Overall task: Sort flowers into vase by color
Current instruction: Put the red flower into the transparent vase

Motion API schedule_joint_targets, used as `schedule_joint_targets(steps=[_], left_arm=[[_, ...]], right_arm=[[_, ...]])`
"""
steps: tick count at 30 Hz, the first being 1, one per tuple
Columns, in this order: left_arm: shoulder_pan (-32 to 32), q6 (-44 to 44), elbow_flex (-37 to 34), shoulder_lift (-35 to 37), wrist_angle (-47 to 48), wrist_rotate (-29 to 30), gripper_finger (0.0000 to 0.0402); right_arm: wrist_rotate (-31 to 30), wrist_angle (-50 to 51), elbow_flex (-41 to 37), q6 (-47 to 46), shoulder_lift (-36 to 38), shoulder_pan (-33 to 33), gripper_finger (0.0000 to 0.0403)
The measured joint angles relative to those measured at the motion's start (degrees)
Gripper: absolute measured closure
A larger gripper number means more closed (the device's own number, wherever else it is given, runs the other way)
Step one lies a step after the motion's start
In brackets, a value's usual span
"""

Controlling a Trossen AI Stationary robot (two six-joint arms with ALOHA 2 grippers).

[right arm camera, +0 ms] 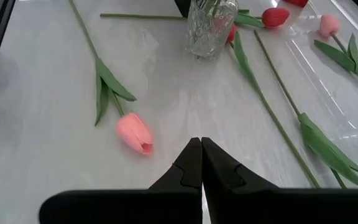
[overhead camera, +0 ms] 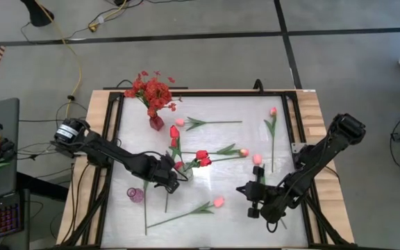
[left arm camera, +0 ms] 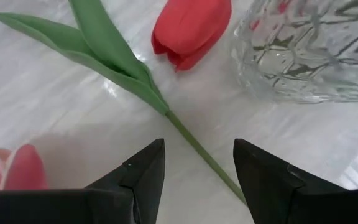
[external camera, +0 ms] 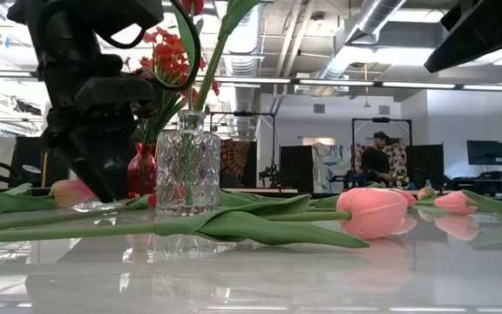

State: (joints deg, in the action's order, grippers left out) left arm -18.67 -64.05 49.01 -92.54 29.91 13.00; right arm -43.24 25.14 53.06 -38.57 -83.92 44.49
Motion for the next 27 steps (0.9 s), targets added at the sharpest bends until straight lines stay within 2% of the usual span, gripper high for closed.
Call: schedule_joint_targets(steps=[10,14,21,27], left_arm=[[-0.53,1.00,0.17,-3.55,-1.81,0.85,0.0230],[-0.53,1.40,0.17,-3.52,-0.94,1.37,0.0273],[-0.53,4.23,0.13,-3.59,0.98,2.90,0.0387],[0.05,2.96,-0.01,-2.35,2.21,3.47,0.0400]], right_arm=[[0.00,-0.52,0.02,-0.42,0.00,0.00,0.0373],[0.10,-0.49,0.02,-0.42,0.00,0.00,0.0375],[0.99,-0.46,0.02,-0.60,0.00,0.00,0.0373],[1.22,-0.46,0.02,-0.59,0.00,0.00,0.0375]])
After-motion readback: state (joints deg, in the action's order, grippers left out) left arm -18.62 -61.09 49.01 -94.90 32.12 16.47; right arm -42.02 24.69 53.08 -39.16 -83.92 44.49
